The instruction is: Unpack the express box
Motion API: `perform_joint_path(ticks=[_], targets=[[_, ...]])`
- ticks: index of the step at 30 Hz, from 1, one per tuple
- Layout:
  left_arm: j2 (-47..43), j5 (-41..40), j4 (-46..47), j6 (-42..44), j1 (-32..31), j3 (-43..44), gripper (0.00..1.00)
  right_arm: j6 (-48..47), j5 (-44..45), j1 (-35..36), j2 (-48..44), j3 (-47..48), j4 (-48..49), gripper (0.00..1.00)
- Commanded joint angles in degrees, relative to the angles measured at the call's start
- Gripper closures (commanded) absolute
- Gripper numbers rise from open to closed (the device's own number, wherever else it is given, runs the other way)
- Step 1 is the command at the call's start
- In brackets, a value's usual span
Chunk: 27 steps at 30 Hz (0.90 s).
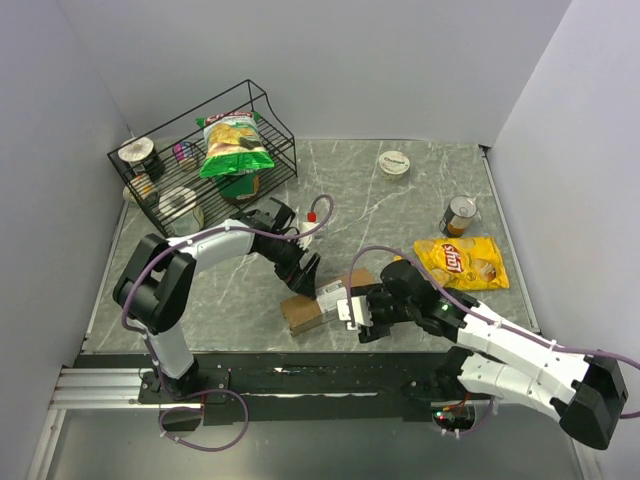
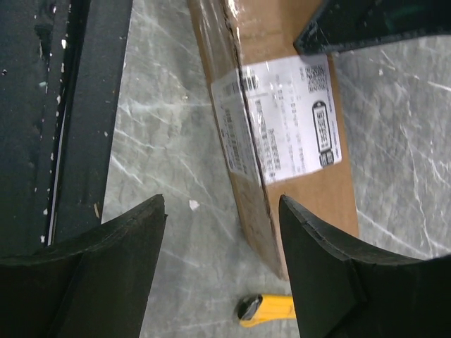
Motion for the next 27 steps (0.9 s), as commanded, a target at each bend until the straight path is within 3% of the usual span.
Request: perform_joint_path(ticks=[1,9,27], targets=[[1.9,-5.38,1.05,0.59,-1.22,0.26,0.01,0.72,1.45,2.22,1.52,-0.6,6.51,0.28],[4.45,-9.6,0.7,1.29,-1.75,0.79,0.04,1.16,1.54,3.89,4.25,-1.39,8.89,0.31],[6.74,-9.08,0.79,1.46,-1.92,1.49,0.1,0.72,5.84,5.82,5.74,-4.03,10.12,0.33]])
